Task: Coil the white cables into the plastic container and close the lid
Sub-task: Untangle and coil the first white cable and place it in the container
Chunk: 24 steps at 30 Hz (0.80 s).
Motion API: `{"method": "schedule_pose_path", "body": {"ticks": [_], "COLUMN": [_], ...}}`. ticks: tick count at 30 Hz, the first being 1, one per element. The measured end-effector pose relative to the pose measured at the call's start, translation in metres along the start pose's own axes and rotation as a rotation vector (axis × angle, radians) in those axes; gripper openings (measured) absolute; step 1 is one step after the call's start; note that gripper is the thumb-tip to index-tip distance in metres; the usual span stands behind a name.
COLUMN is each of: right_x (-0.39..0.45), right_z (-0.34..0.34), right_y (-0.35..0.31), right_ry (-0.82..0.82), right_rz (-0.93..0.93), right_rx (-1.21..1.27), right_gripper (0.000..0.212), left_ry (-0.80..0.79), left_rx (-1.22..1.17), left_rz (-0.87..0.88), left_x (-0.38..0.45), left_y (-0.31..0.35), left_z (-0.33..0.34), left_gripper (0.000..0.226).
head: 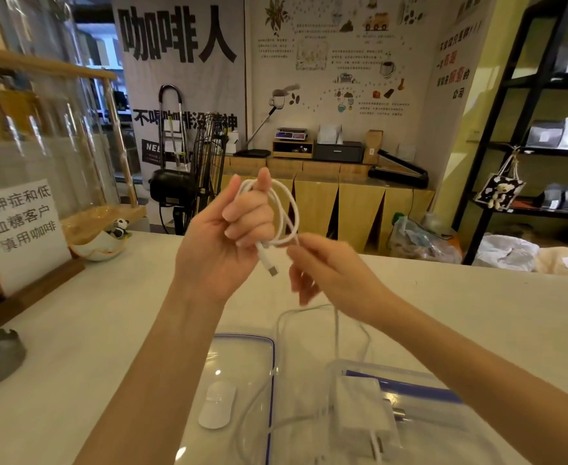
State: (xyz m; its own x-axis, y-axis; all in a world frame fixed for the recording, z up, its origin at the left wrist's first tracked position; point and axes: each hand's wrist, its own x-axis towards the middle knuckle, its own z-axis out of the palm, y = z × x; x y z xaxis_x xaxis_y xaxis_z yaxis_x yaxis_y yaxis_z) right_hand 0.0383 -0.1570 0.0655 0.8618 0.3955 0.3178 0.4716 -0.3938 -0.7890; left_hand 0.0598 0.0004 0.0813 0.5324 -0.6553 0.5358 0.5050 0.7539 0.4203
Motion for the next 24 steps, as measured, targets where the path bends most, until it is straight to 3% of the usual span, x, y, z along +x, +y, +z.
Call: {"method": "schedule_pose_path", "body": {"ticks": [3,7,9,12,14,18,24], "right_x": [-0.014,-0.025,-0.027,-0.029,-0.029,-0.024,-0.011], "right_z": [0.017,0.022,0.017,0.010,0.001,-0.031,-0.066], "right_y": [-0.005,-0.015,-0.022,-0.035,-0.043,-0.051,-0.047], "right_ry": [-0.185,-0.286,-0.325,-0.407,-0.430,-0.435,-0.100], "right_rz": [0.121,0.239,0.266,0.295,0.305,0.303,0.111], "right_rx": [0.123,0.246,0.271,0.313,0.374,0.321,0.222], "right_gripper": [0.022,0.028,0.028,0.025,0.024,0.023,0.018], "left_ry": [0.211,0.461,0.590,0.698,0.674,0.522,0.194], "left_rx": [0.077,0.318,0.553,1.149,1.393,1.537,1.019], "left_rz": [0.188,0.361,0.396,0.443,0.362,-0.004,-0.324], "left_x": [-0.002,0.001,0.003,0.005,0.004,0.000,-0.005], "left_y": [0.004,0.002,-0.003,-0.012,-0.015,-0.015,-0.010], "left_z": [-0.013,-0.018,-0.016,-0.017,-0.018,-0.011,-0.003], "left_gripper": [0.040,0.036,0.033,0.025,0.024,0.031,0.048]}}
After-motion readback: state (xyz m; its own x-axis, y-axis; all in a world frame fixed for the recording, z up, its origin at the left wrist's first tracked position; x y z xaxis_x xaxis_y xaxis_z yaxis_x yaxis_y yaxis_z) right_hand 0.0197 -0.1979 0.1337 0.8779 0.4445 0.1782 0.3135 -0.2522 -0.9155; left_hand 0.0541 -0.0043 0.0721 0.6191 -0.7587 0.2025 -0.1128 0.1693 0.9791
